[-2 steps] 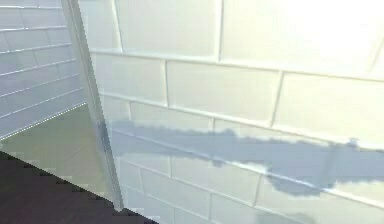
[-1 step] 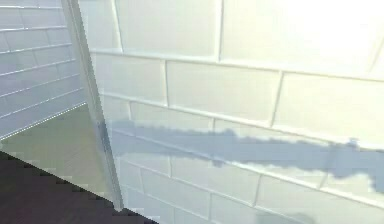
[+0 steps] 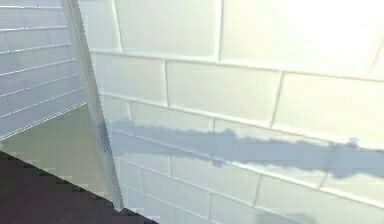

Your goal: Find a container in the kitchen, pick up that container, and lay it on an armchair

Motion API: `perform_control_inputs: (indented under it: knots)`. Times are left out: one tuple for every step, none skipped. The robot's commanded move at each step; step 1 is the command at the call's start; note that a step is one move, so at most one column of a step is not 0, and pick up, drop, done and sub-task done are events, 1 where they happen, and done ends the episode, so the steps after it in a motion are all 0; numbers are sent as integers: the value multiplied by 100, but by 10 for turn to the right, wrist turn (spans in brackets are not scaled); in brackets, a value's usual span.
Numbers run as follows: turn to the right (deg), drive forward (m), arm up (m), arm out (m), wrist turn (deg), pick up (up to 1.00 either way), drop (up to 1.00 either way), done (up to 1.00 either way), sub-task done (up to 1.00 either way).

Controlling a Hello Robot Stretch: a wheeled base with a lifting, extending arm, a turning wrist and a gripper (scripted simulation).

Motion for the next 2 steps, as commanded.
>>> perform_control_inputs:
  knots:
    - [0, 0, -46, 0, 0, 0, 0, 0, 0]
    - [0, 0, -32, 0, 0, 0, 0, 0, 0]
